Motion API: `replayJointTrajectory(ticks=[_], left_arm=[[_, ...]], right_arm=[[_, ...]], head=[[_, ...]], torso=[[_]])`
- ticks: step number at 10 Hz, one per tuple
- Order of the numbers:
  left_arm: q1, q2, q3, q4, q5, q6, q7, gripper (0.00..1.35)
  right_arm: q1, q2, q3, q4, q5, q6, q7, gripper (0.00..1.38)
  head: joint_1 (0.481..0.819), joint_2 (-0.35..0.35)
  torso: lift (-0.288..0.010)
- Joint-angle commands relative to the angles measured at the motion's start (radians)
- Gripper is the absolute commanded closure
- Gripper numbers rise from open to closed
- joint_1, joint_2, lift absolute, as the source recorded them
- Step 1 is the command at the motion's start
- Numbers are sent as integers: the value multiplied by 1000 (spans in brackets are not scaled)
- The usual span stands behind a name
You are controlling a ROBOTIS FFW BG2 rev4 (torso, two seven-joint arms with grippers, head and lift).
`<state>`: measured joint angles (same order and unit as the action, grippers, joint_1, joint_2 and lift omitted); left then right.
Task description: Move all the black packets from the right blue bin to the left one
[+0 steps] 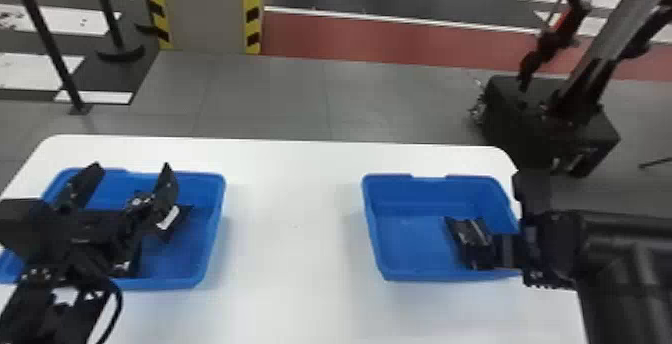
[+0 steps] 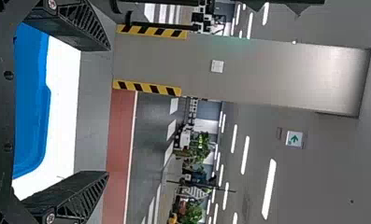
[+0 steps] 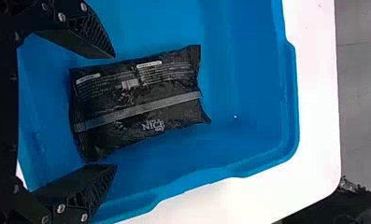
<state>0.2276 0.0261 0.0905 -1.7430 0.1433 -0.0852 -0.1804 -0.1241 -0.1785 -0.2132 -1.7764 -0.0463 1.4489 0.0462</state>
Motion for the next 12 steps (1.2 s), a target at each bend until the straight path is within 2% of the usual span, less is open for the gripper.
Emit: replayJointTrajectory(ticks=[1, 2, 4, 5, 6, 7, 10, 12], left_arm=[[-2, 3, 2, -1, 1, 21, -7, 75], [-2, 6, -2, -1, 1, 26, -11, 75], [-4, 5, -5, -1, -1, 34, -13, 75], [-4, 5, -5, -1, -1, 36, -13, 75], [-4, 5, -5, -1, -1, 36, -14, 79], [1, 5, -3, -1, 1, 34, -14, 79], [1, 0, -2, -3, -8, 9, -13, 82], [-2, -11, 6, -35, -11, 16, -10, 82]], right_arm=[[-1, 1, 0, 8, 2, -3, -6, 252], [-4, 1, 0, 25, -3, -3, -8, 377], [-1, -1, 0, 57, -6, -13, -9, 527], [4, -1, 0, 60, -4, -30, -8, 751], [36, 2, 1, 20, -1, -87, -9, 1073], [82, 10, 0, -41, -7, -153, -17, 1133], [205, 27, 0, -208, -55, -352, -42, 1134], [276, 39, 5, -294, -98, -578, -23, 1133]], head=[[695, -153], [695, -157], [695, -159], [695, -161], [695, -163], [695, -164], [695, -155], [695, -139]], torso=[[-110], [-110], [-110], [-110], [-110], [-110], [-110], [-110]])
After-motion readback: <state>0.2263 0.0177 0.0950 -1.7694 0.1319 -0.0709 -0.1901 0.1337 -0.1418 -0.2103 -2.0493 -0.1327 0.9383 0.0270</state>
